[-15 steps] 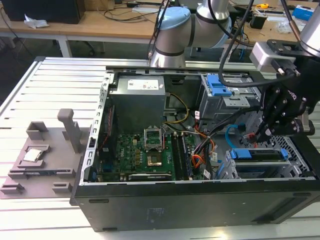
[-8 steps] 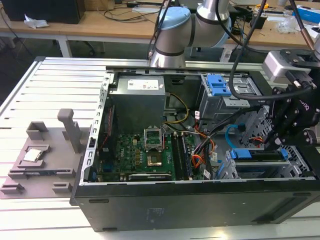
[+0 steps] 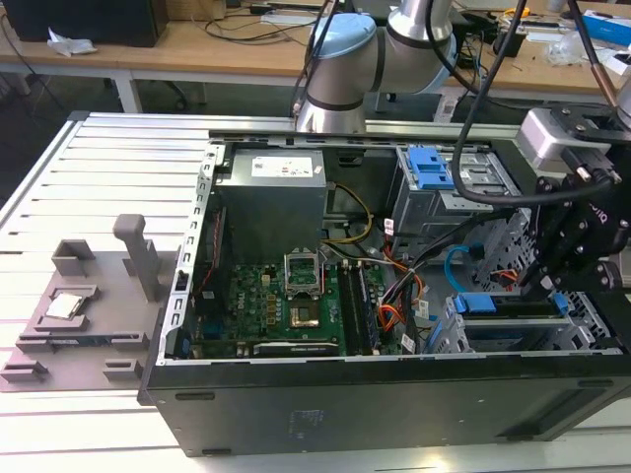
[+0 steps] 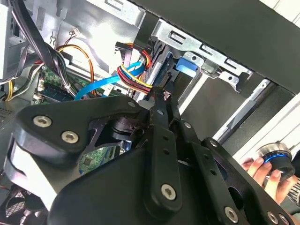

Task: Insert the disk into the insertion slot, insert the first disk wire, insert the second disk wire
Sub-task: 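Insert the first disk wire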

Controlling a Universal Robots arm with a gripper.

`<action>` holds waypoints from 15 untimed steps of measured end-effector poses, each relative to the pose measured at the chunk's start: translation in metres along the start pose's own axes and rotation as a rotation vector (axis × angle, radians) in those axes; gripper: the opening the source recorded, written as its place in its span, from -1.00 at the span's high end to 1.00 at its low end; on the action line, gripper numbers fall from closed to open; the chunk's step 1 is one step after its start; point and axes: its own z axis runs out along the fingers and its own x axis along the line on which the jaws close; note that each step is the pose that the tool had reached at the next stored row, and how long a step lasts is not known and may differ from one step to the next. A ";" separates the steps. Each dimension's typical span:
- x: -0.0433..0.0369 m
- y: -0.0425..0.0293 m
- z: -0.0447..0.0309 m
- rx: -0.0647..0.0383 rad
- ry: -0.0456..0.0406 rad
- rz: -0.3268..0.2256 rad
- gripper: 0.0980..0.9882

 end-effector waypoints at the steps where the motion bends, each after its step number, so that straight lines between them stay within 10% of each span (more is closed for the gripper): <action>1: 0.0000 -0.0001 0.0005 0.000 0.0000 0.000 0.85; 15: -0.0020 -0.0054 0.0061 0.000 -0.0023 -0.017 0.85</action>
